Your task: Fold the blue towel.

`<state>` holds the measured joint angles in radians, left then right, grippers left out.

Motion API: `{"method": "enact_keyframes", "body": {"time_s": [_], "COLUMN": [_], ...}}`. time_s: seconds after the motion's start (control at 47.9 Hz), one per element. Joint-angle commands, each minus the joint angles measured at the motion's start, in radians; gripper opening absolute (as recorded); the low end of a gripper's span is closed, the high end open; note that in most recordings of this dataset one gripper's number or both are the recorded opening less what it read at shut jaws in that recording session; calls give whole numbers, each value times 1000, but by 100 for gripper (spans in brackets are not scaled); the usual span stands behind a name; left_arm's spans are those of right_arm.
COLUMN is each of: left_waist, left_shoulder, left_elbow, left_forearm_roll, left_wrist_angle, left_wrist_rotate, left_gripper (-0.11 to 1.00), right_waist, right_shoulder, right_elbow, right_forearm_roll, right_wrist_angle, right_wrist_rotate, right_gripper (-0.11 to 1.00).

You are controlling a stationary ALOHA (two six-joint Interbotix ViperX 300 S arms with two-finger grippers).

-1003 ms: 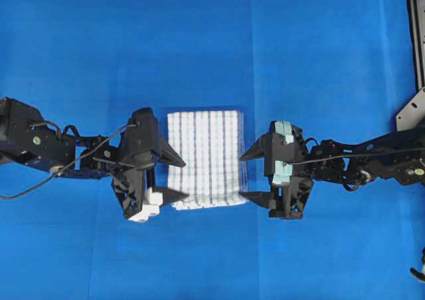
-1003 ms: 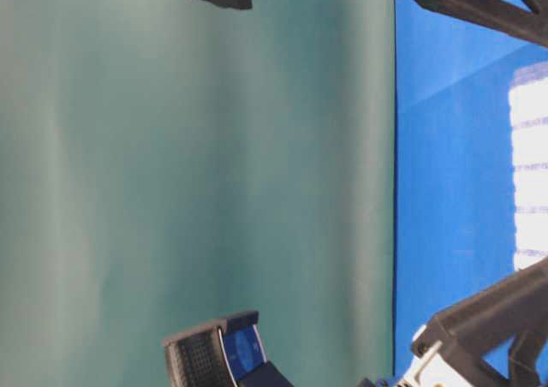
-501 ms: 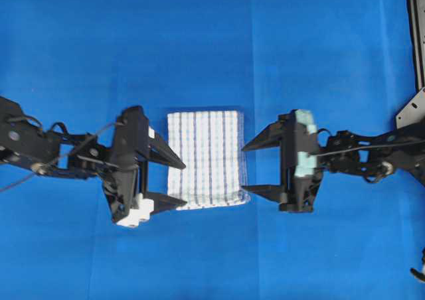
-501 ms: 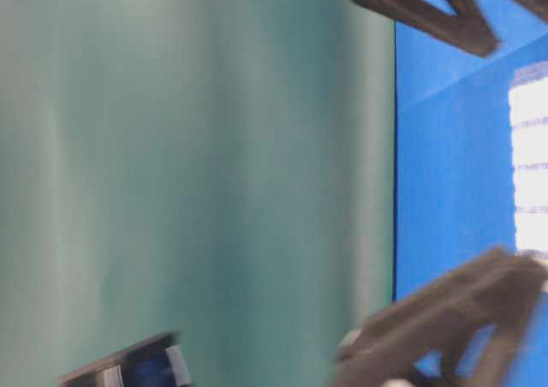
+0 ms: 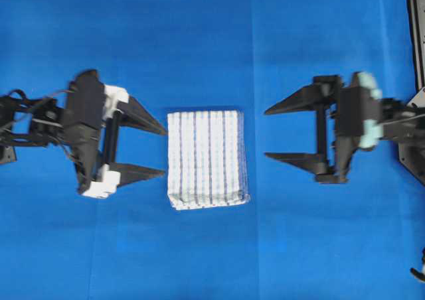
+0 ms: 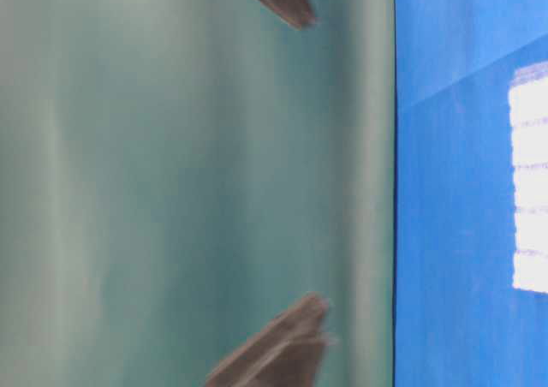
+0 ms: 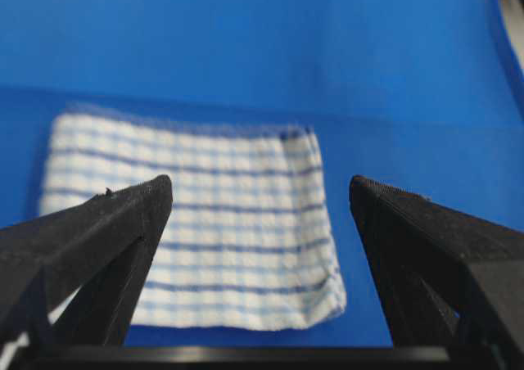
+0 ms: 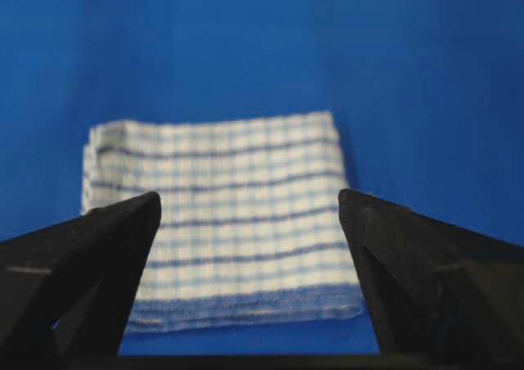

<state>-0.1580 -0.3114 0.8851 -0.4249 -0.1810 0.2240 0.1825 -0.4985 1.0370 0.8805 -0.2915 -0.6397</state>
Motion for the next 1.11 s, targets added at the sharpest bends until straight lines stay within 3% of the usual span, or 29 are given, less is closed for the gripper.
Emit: {"method": "enact_keyframes", "body": {"time_s": [0.0, 0.46, 0.522, 0.564, 0.668, 0.877, 1.086], "left_waist": [17, 31, 26, 25, 25, 25, 25], "left_shoulder": [-74, -486, -561, -601, -683, -796, -824], "left_elbow": [18, 268, 302, 321, 359, 448, 491], "left_forearm_roll": [6, 21, 21, 21, 21, 20, 23], "left_wrist_angle": [-11, 8, 35, 57, 109, 132, 101], "left_wrist_rotate": [5, 14, 98, 118, 166, 175, 178], "left_gripper": [93, 92, 92, 91, 91, 89, 87], "right_waist": [-3, -37, -49, -55, -63, -72, -74], "right_shoulder": [-78, -410, -445, -463, -499, -514, -499], "right_elbow": [11, 153, 181, 195, 229, 288, 353], "right_forearm_roll": [-3, -3, -3, -3, -3, -3, 2], "right_wrist_angle": [6, 84, 84, 84, 84, 64, -28], "right_wrist_rotate": [-11, -114, -123, -127, -130, -135, -135], "right_gripper": [86, 86, 86, 86, 86, 86, 86]}}
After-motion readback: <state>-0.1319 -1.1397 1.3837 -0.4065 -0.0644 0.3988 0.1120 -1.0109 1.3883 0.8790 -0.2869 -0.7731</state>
